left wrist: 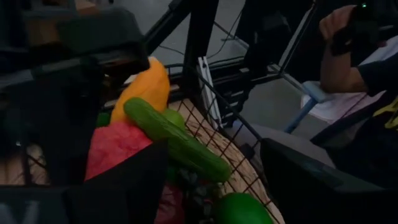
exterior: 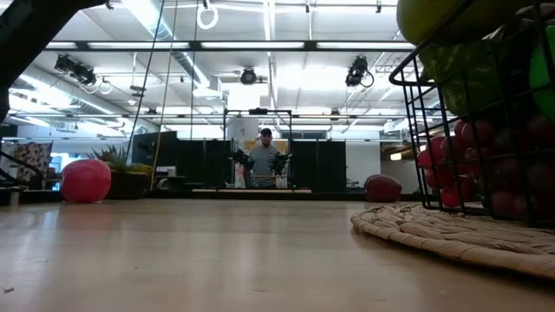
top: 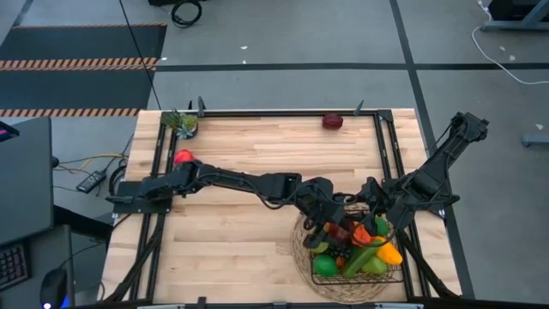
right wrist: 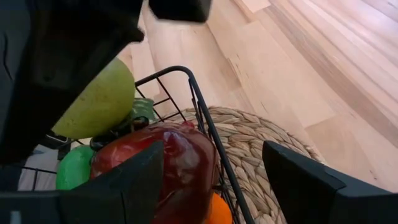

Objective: Build produce basket
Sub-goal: Put the green pear into the black wire basket

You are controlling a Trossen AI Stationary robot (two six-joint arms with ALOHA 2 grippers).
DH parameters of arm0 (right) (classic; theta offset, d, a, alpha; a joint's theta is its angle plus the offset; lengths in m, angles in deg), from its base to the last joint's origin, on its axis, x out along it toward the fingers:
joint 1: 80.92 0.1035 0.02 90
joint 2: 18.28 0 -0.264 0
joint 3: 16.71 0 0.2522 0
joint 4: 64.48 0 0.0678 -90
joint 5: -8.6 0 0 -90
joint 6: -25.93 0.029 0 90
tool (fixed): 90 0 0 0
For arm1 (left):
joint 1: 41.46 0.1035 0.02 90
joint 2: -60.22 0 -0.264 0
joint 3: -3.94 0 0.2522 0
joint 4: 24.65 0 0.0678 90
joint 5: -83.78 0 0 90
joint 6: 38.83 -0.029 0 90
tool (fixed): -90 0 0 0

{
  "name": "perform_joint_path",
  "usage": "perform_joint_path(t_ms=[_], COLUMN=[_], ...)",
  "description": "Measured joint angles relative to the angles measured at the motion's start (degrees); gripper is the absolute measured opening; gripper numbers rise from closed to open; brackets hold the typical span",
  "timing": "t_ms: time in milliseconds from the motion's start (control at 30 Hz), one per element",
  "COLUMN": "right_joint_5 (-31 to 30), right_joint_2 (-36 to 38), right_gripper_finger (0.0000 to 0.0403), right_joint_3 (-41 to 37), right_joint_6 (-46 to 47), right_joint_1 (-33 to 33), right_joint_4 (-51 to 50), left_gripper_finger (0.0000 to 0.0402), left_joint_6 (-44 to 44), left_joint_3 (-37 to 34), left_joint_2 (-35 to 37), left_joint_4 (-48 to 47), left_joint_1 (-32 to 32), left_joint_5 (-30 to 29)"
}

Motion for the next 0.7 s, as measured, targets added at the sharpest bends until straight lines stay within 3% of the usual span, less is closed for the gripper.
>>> perform_joint_path(t_ms=[167, 500, 600, 700], right_joint_5=[-0.12, -0.41, -1.0, -2.14], right_joint_2=[0.0, -0.04, -0.04, -0.04], right_gripper_finger=[0.0275, 0.0275, 0.0275, 0.0275], right_joint_3=[0.0, 0.0, 0.0, 0.0], right_joint_6=[0.02, -0.11, -0.06, -0.19], right_joint_1=[0.0, -0.02, 0.0, 0.0], right_joint_4=[-0.02, -0.34, -0.31, 0.08], left_gripper_finger=[0.0267, 0.0251, 0.0245, 0.0239], left_joint_6=[0.54, 0.56, 0.56, 0.22], left_joint_3=[0.09, 0.31, 0.3, 0.37], left_joint_2=[1.82, 14.19, 17.67, 20.61], left_joint_4=[-1.41, -7.76, -11.52, -19.9], left_joint_1=[0.14, 1.78, 1.88, 1.8], left_joint_5=[0.0, 0.02, -0.69, -4.99])
